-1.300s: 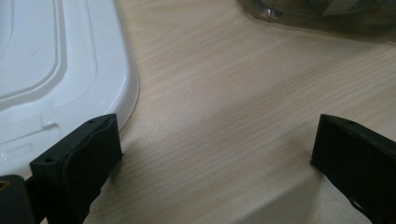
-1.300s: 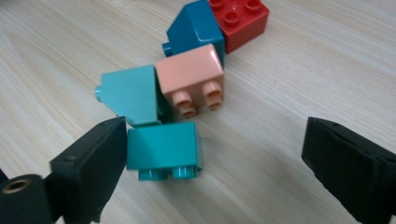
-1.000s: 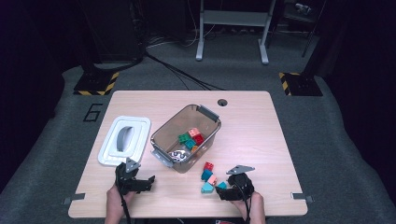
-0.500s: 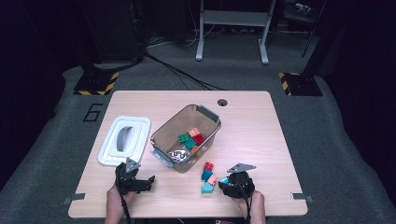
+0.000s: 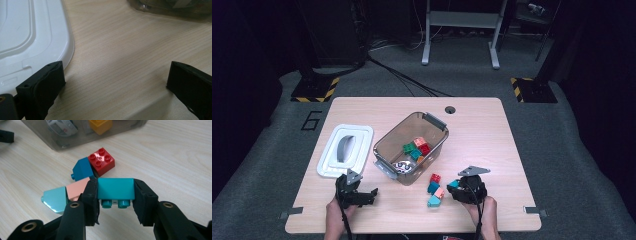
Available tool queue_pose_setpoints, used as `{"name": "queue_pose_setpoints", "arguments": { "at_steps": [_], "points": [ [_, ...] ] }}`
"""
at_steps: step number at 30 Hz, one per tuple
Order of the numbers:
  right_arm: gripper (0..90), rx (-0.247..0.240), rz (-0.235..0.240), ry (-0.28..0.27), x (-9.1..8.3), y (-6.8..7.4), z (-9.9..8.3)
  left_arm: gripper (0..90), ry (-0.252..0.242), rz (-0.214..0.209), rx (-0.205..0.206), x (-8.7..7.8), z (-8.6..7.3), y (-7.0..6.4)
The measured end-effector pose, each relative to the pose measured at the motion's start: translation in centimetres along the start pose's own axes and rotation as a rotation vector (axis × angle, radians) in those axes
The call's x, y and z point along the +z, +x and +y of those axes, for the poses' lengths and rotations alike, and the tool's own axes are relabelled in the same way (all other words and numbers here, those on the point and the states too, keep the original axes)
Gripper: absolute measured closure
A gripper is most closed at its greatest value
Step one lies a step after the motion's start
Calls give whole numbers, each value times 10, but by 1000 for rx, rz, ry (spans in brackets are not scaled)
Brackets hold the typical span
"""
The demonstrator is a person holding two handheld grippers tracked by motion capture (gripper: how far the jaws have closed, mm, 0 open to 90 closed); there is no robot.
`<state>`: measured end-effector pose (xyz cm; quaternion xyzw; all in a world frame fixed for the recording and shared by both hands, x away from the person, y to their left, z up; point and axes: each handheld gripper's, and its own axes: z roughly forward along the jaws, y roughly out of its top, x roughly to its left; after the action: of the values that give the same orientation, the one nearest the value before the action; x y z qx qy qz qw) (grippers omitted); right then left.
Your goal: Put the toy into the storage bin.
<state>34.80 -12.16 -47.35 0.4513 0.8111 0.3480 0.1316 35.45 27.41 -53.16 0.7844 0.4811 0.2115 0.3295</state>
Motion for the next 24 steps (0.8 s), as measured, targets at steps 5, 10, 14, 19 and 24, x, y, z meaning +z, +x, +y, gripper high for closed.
{"name": "queue_pose_setpoints", "arguments": {
  "at_steps": [5, 10, 14, 19, 24],
  "points": [
    [588, 2, 2, -14, -2, -1, 7, 14, 0, 0, 0, 0, 0, 0],
    [588, 3, 1, -31, -4, -2, 17, 14, 0, 0, 0, 0, 0, 0],
    [588, -13, -1, -45, -6, -4, 25, 14, 0, 0, 0, 0, 0, 0],
    [588, -10, -1, -58, -9, -4, 37, 14, 0, 0, 0, 0, 0, 0],
    [588, -14, -1, -65, -10, -4, 45, 14, 0, 0, 0, 0, 0, 0]
  ]
}}
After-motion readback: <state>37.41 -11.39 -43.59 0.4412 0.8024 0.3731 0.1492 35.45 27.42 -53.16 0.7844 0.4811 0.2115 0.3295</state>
